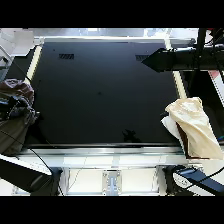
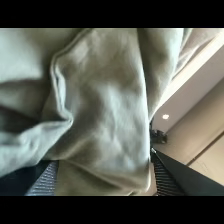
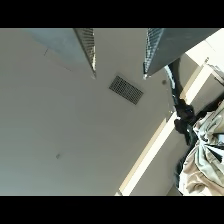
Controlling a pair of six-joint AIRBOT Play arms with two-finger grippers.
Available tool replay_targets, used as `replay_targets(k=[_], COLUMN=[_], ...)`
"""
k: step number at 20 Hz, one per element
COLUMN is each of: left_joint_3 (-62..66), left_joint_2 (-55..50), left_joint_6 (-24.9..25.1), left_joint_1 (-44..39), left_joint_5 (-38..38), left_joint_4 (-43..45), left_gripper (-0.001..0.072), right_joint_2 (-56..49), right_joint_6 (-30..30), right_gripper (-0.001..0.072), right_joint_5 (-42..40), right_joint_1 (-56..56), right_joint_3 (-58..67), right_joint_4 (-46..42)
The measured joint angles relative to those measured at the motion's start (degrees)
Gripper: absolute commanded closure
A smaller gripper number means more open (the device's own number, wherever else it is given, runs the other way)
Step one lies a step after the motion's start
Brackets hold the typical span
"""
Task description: Fold the shirts.
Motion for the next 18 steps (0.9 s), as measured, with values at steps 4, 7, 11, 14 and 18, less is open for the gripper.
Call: replay_targets(k=[4, 7, 11, 14, 18], left_joint_3=[0.0, 0.0, 0.0, 0.0, 0.0], left_joint_2=[-1.4, -1.1, 3.6, 10.6, 21.5], left_joint_6=[-0.1, 0.9, 8.0, 11.0, 12.6], left_joint_1=[-0.6, -0.4, -0.5, -2.1, -8.0], left_joint_5=[0.5, 0.0, -2.4, -4.7, -7.5], left_joint_4=[-4.8, -13.5, -32.5, -40.8, -45.4], left_gripper=[0.0695, 0.0696, 0.0697, 0.0696, 0.0696], right_joint_2=[0.0, 0.0, 0.0, 0.0, 0.0], right_joint_6=[0.0, 0.0, 0.0, -0.2, -0.3], right_gripper=[0.0379, 0.0593, 0.0697, 0.0697, 0.0696], right_joint_5=[0.0, 0.0, -0.8, -3.0, -6.1], right_joint_1=[0.0, 0.0, 0.0, 0.0, -0.1], right_joint_3=[0.0, 0.0, 0.3, 0.5, 0.6], right_joint_4=[0.0, 0.0, 0.0, 0.0, -0.2])
